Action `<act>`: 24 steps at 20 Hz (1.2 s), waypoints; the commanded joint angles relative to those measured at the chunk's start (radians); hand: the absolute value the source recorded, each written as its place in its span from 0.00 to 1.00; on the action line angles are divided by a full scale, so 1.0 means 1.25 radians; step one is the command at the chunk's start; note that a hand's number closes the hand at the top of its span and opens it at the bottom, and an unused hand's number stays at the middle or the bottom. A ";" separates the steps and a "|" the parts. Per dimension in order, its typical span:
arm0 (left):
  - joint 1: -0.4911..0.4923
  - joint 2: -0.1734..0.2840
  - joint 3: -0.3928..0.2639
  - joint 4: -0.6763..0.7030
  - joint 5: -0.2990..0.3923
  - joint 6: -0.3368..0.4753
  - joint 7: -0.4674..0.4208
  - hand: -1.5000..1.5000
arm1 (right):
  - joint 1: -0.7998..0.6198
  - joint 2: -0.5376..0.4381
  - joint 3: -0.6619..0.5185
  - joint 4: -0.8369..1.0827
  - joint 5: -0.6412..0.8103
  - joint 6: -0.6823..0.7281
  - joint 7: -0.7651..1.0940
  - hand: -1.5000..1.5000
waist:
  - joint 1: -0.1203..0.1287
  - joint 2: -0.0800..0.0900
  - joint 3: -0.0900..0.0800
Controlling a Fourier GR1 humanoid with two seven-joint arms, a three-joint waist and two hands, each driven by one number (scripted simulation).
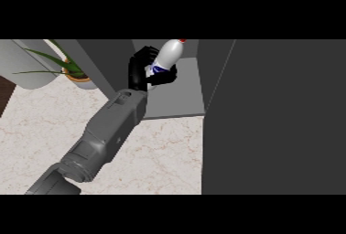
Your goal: Pick up the bottled water, place it into the cabinet and close the cabinet
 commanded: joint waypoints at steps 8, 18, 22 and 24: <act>-0.070 0.027 -0.005 0.120 -0.053 0.058 -0.070 0.00 | -0.007 0.000 0.001 -0.013 -0.059 0.027 0.008 0.00 | -0.022 0.010 0.000; -0.117 0.002 0.009 0.123 -0.053 0.006 -0.085 0.00 | 0.014 -0.006 0.006 -0.038 -0.065 0.045 0.020 0.00 | -0.021 0.009 -0.001; -0.115 0.010 0.063 0.071 -0.006 -0.076 -0.144 0.00 | 0.034 -0.016 -0.007 -0.020 -0.055 0.068 -0.009 0.00 | -0.019 0.002 -0.001; -0.090 0.037 0.078 0.055 0.006 -0.147 -0.193 0.00 | 0.032 -0.013 0.011 -0.024 -0.057 0.074 -0.012 0.00 | -0.013 0.003 -0.002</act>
